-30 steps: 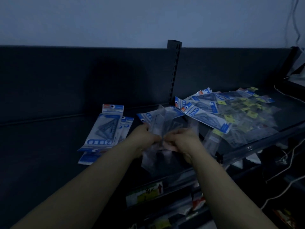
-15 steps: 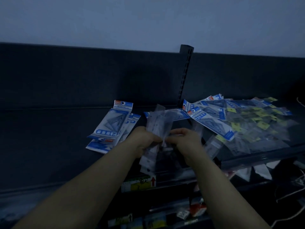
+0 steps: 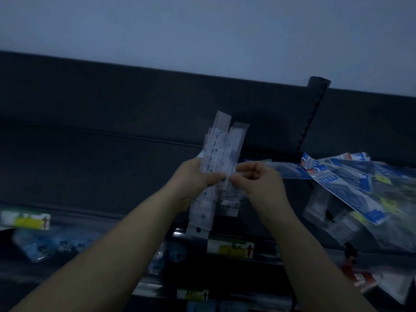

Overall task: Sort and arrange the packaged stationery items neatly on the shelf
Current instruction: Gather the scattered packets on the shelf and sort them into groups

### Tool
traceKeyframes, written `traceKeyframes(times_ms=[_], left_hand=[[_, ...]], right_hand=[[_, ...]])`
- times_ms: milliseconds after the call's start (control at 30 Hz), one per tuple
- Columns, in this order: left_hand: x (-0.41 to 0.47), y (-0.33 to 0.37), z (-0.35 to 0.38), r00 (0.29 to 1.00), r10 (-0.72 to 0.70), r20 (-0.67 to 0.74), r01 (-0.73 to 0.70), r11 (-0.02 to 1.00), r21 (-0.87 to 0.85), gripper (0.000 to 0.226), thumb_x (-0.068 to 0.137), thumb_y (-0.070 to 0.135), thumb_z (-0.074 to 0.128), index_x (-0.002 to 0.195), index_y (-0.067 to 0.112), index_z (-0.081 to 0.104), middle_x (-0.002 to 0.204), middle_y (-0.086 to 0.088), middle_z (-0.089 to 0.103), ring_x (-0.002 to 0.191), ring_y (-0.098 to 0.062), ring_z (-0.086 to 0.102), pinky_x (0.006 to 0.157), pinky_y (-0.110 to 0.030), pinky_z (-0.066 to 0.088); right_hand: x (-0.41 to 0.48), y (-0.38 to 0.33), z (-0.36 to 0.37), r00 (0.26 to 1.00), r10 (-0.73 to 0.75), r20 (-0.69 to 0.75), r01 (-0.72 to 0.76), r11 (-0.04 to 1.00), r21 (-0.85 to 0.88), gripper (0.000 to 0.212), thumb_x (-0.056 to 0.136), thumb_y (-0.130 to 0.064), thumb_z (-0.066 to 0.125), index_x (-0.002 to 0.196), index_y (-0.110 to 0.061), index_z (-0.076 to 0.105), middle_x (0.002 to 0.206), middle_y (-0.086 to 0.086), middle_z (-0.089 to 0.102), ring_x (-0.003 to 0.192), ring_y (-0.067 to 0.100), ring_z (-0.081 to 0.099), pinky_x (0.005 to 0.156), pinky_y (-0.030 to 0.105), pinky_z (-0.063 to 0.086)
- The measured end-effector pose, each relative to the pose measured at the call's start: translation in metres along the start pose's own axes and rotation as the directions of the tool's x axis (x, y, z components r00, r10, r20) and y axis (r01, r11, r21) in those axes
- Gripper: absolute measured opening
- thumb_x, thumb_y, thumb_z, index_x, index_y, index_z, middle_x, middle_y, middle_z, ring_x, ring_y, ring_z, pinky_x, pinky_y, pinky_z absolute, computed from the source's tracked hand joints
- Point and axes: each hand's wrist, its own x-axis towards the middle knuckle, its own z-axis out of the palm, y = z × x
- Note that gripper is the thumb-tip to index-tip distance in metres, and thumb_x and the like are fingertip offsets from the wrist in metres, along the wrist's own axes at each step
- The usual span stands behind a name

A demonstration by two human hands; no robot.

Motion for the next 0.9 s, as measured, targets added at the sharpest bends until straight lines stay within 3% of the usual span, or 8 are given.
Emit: traceKeyframes(times_ms=[133, 367, 600, 767, 900], left_hand=[[-0.008, 0.005, -0.052, 0.994, -0.021, -0.107, 0.009, 0.993, -0.117, 0.036, 0.079, 0.004, 0.074, 0.113, 0.001, 0.064, 0.105, -0.016, 0.072, 0.088, -0.026, 0.07, 0.074, -0.034, 0.059], [-0.032, 0.023, -0.182, 0.966, -0.028, -0.258, -0.016, 0.986, -0.166, 0.037, 0.081, 0.001, 0.072, 0.115, -0.004, 0.06, 0.103, -0.022, 0.07, 0.077, -0.03, 0.069, 0.059, -0.039, 0.06], [-0.066, 0.032, -0.333, 0.929, -0.009, -0.369, -0.024, 0.996, -0.085, 0.029, 0.085, 0.001, 0.068, 0.112, -0.006, 0.059, 0.083, -0.016, 0.068, 0.051, -0.016, 0.066, 0.045, -0.026, 0.052], [-0.084, 0.025, -0.434, 0.903, -0.002, -0.429, 0.005, 1.0, 0.006, 0.028, 0.083, 0.009, 0.072, 0.109, 0.002, 0.064, 0.089, -0.014, 0.072, 0.065, -0.018, 0.069, 0.055, -0.028, 0.054], [-0.089, 0.017, -0.493, 0.872, -0.034, -0.487, 0.043, 0.999, 0.006, 0.033, 0.082, 0.011, 0.074, 0.112, 0.003, 0.063, 0.098, -0.017, 0.071, 0.08, -0.028, 0.07, 0.07, -0.039, 0.059]], right_hand=[[0.006, -0.022, 0.053, 0.994, -0.063, 0.085, 0.068, 0.996, -0.057, 0.016, 0.079, -0.009, 0.075, 0.089, -0.013, 0.063, 0.081, 0.004, 0.063, 0.075, 0.012, 0.062, 0.063, 0.019, 0.052], [0.011, -0.067, 0.181, 0.962, -0.15, 0.228, 0.162, 0.986, -0.033, 0.018, 0.075, -0.006, 0.076, 0.085, -0.014, 0.064, 0.083, 0.007, 0.065, 0.076, 0.016, 0.063, 0.069, 0.029, 0.056], [-0.006, -0.106, 0.332, 0.923, -0.171, 0.346, 0.166, 0.985, 0.045, 0.019, 0.075, -0.006, 0.076, 0.087, -0.014, 0.065, 0.087, 0.011, 0.069, 0.077, 0.019, 0.067, 0.071, 0.033, 0.057], [-0.023, -0.125, 0.429, 0.895, -0.172, 0.412, 0.143, 0.985, 0.098, 0.02, 0.076, -0.005, 0.076, 0.093, -0.009, 0.065, 0.088, 0.012, 0.07, 0.084, 0.024, 0.069, 0.075, 0.032, 0.058], [-0.029, -0.134, 0.491, 0.873, -0.183, 0.453, 0.152, 0.983, 0.103, 0.022, 0.076, -0.004, 0.077, 0.094, -0.007, 0.065, 0.09, 0.012, 0.069, 0.086, 0.023, 0.068, 0.079, 0.032, 0.057]])
